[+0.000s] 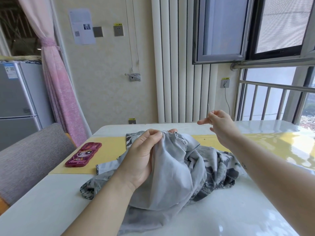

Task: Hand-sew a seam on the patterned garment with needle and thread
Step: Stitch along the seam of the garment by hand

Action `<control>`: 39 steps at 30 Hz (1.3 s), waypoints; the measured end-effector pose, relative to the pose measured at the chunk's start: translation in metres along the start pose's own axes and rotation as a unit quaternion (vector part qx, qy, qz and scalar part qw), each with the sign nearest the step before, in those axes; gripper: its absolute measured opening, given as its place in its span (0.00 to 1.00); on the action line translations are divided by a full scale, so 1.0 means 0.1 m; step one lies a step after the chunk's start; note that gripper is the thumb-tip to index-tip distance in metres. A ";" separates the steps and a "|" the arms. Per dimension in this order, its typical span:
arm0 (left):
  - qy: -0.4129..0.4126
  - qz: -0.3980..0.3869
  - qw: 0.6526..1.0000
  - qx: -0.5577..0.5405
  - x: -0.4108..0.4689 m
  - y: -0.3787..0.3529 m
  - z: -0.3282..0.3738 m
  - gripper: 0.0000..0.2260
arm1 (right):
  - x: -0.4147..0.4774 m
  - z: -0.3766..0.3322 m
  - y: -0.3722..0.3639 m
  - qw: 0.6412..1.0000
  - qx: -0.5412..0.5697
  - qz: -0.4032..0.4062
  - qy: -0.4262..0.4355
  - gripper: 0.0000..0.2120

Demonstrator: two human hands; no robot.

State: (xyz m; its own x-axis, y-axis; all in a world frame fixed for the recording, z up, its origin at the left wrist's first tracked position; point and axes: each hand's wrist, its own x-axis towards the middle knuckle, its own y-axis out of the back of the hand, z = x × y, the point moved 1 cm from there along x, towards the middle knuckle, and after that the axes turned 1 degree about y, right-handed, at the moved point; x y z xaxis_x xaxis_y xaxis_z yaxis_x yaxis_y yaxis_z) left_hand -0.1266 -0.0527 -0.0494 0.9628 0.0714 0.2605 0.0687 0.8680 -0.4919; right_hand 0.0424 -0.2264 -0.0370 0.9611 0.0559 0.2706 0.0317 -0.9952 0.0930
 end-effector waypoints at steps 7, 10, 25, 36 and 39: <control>-0.003 0.001 1.000 0.008 0.02 0.02 -0.01 0.03 | 0.00 -0.03 0.02 0.999 -0.031 0.025 0.026 0.07; 0.005 0.015 1.000 0.022 0.04 0.05 -0.04 0.04 | -0.02 -0.05 0.07 0.996 -0.058 0.038 0.051 0.05; -0.036 0.106 0.993 0.040 0.15 0.06 -0.09 0.03 | -0.95 -0.41 -0.31 0.967 0.045 -0.196 0.154 0.06; -0.071 0.069 0.960 0.261 0.07 0.12 0.02 0.04 | -0.91 -0.43 -0.25 0.952 -0.030 -0.201 0.229 0.04; -0.076 0.028 0.932 0.352 0.06 0.15 0.06 0.05 | -0.87 -0.45 -0.13 0.939 -0.033 -0.261 0.223 0.04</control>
State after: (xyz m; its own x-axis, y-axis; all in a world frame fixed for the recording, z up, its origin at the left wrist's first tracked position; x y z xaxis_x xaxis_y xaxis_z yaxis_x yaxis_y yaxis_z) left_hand -0.1213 -0.0358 -0.0501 0.9076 0.1485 0.3928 -0.2206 0.9645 0.1450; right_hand -0.0545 -0.2151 -0.0183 0.6077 0.5777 0.5450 0.4359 -0.8162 0.3792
